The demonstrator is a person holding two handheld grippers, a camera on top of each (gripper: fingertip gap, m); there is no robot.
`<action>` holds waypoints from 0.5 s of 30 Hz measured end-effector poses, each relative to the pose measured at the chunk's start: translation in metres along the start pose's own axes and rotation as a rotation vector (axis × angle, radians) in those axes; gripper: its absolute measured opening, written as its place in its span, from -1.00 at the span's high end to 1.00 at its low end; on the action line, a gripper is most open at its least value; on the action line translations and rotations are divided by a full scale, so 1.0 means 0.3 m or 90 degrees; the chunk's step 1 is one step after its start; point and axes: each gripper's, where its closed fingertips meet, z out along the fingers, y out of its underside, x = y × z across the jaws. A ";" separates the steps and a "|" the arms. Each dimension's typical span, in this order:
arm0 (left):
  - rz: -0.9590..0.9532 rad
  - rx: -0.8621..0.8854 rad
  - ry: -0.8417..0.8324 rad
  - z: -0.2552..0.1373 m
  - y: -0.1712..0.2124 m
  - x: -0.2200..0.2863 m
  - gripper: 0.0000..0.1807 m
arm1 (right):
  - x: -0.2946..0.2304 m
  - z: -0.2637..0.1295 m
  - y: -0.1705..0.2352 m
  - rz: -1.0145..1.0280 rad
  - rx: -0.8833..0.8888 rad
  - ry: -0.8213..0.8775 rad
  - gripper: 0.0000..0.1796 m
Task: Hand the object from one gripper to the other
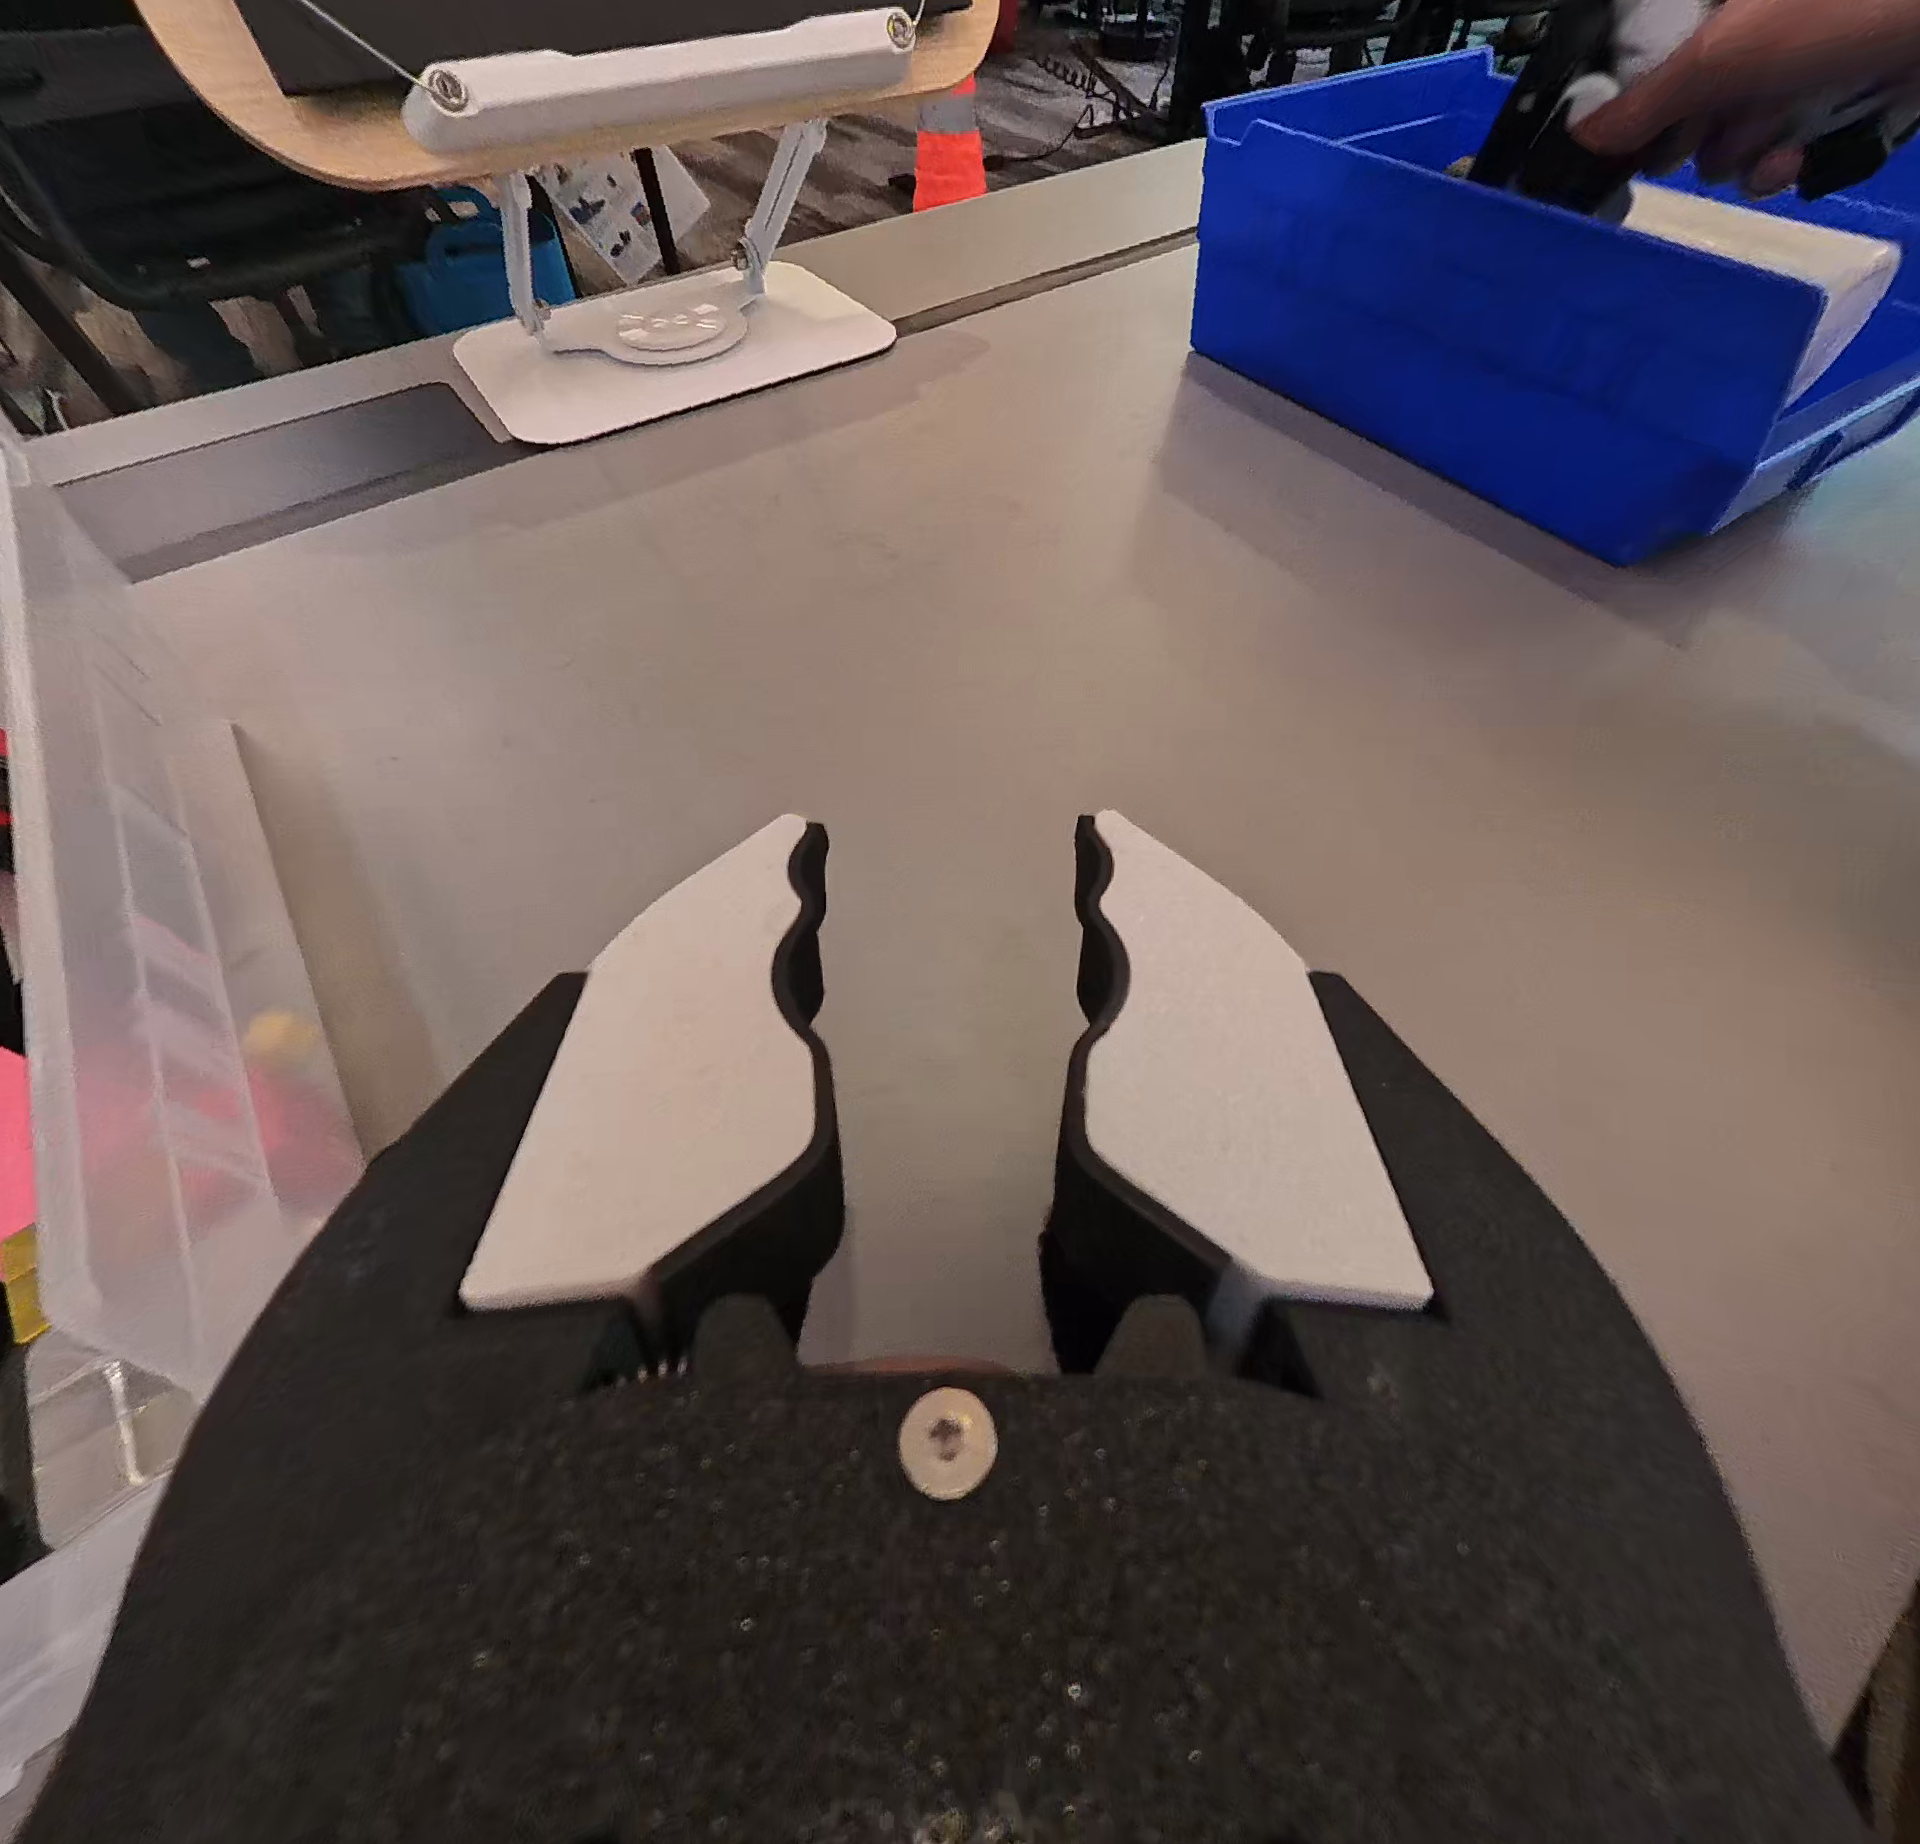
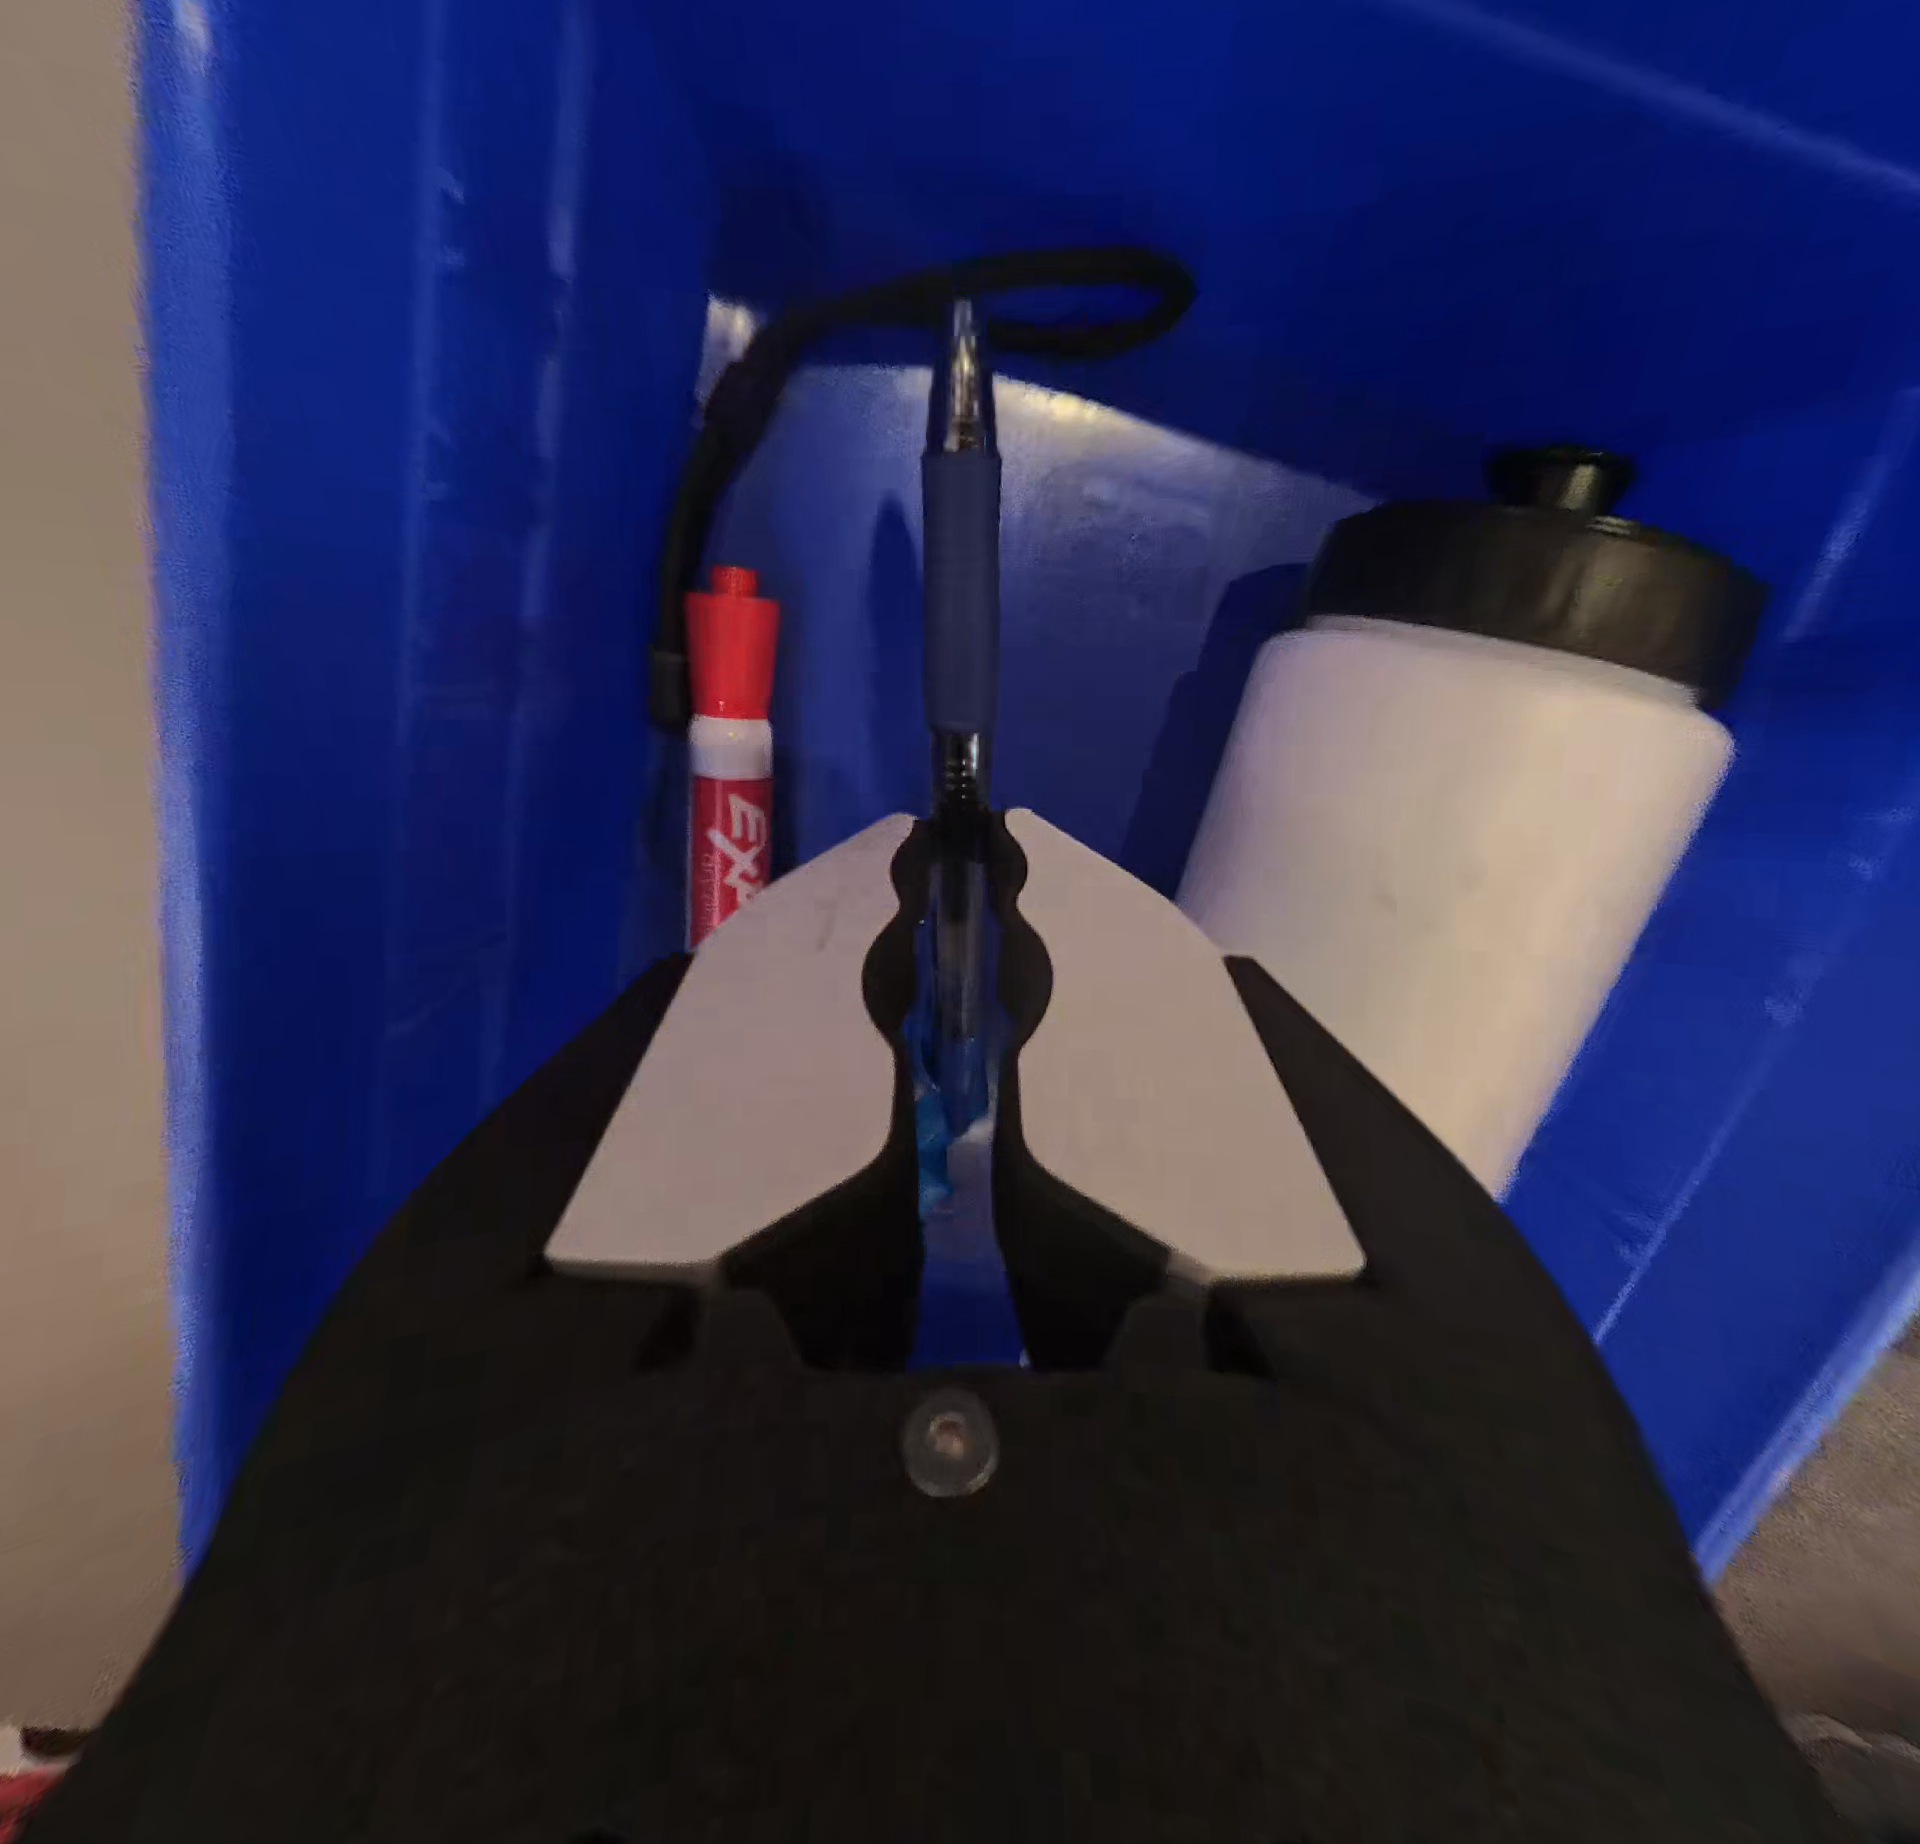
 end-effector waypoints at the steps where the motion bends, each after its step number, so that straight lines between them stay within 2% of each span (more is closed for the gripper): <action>1: 0.006 0.003 -0.001 -0.002 0.003 -0.002 0.49 | -0.004 0.022 0.010 -0.016 -0.032 0.001 0.89; 4: 0.007 -0.002 0.001 0.001 0.015 0.002 0.45 | 0.009 0.066 0.032 -0.058 -0.099 0.025 0.86; 6: 0.004 -0.001 0.008 0.003 0.014 0.009 0.44 | -0.005 0.091 0.041 -0.075 -0.118 0.005 0.86; 10: -0.046 0.011 0.055 0.009 -0.002 0.036 0.42 | -0.003 0.108 0.037 -0.091 -0.088 0.005 0.86; 12: -0.076 0.020 0.074 0.009 -0.015 0.044 0.42 | 0.009 0.087 0.036 -0.092 -0.061 0.017 0.63; 14: -0.087 0.028 0.063 0.004 -0.027 0.032 0.45 | 0.046 -0.007 0.009 -0.088 0.027 0.074 0.40; 15: -0.083 0.036 0.048 -0.001 -0.035 0.019 0.47 | 0.066 -0.082 -0.006 -0.080 0.092 0.115 0.42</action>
